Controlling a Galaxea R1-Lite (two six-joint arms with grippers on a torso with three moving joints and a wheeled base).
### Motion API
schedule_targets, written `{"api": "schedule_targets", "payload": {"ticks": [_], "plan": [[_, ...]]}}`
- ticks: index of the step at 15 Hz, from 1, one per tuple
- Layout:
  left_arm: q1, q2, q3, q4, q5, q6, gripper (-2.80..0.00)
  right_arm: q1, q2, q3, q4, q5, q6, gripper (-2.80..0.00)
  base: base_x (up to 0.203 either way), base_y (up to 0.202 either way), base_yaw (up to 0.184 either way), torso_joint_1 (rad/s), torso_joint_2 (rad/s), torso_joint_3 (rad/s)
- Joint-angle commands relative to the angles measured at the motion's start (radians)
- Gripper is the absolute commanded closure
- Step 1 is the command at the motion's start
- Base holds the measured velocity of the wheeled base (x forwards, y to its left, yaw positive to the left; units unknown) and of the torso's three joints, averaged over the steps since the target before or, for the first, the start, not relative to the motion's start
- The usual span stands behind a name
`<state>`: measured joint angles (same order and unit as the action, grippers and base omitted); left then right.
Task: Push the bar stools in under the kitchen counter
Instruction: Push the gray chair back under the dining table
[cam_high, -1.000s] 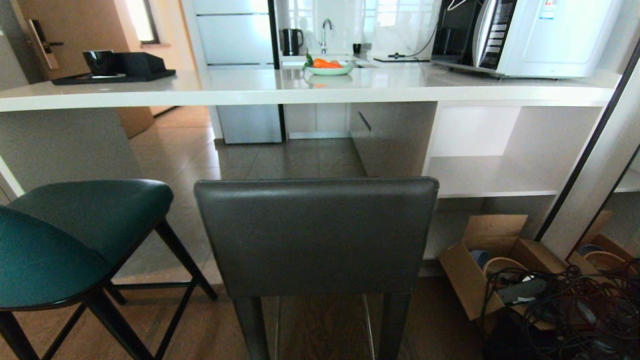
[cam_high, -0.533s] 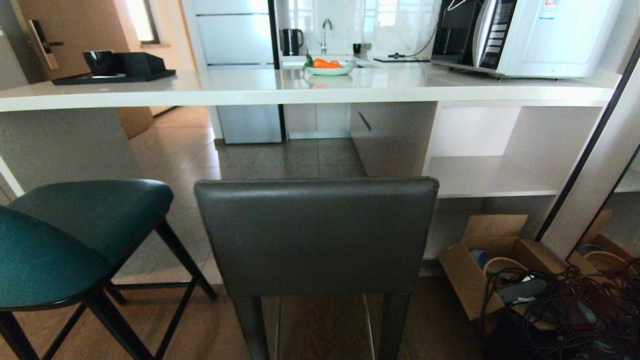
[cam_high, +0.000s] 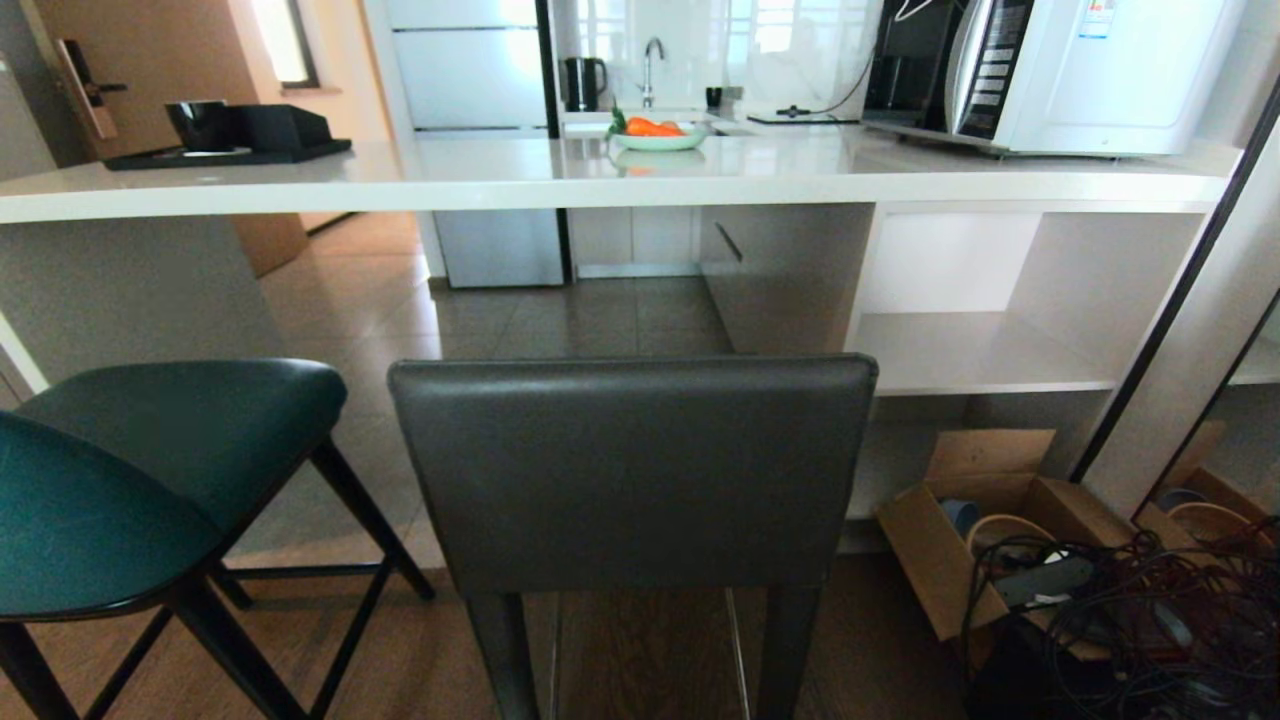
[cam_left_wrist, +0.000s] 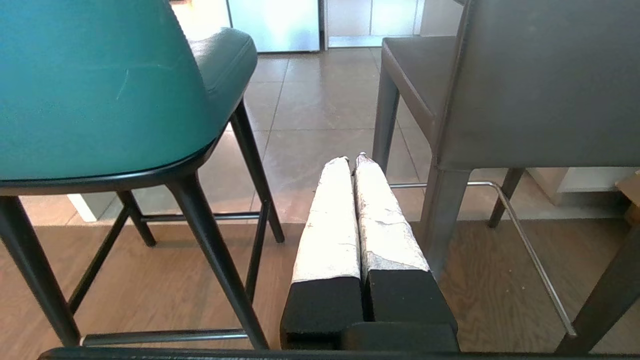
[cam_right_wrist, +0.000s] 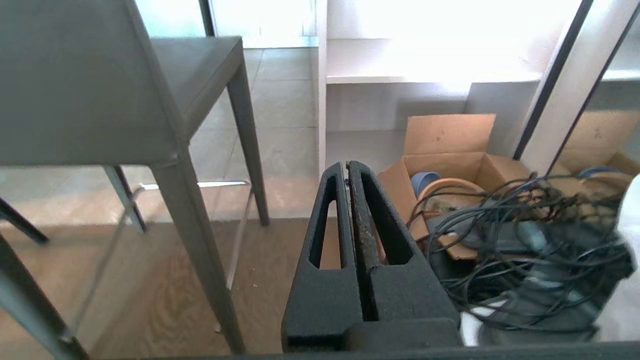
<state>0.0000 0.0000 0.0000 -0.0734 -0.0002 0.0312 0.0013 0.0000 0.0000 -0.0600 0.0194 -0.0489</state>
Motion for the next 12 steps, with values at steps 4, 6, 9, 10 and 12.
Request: {"api": "schedule_targets", "payload": {"ticks": [4,6,9,10,12], "plan": [[0.0,0.008,0.016,0.0,-0.031,0.042,0.0,-0.001,0.002,0.01,0.036,-0.01,-0.023,0.0,0.0,0.0,0.0,0.0,0.0,0.0],[0.001,0.064,-0.073,0.007,-0.092,0.037,0.0,0.0,0.065,-0.086,0.049,-0.01,-0.005,0.0,0.0,0.0,0.0,0.0,0.0,0.0],[0.004,0.34,-0.224,-0.025,-0.156,-0.006,0.0,0.005,0.344,-0.291,0.053,0.019,0.078,0.0,0.0,0.0,0.0,0.0,0.0,0.0],[0.004,0.444,-0.259,-0.072,-0.174,-0.022,0.0,0.008,0.432,-0.338,0.043,0.043,0.096,0.0,0.0,0.0,0.0,0.0,0.0,0.0],[0.002,0.627,-0.292,-0.209,-0.198,-0.042,0.0,0.011,0.578,-0.382,-0.018,0.109,0.119,0.0,0.0,0.0,0.0,0.0,0.0,0.0]]}}
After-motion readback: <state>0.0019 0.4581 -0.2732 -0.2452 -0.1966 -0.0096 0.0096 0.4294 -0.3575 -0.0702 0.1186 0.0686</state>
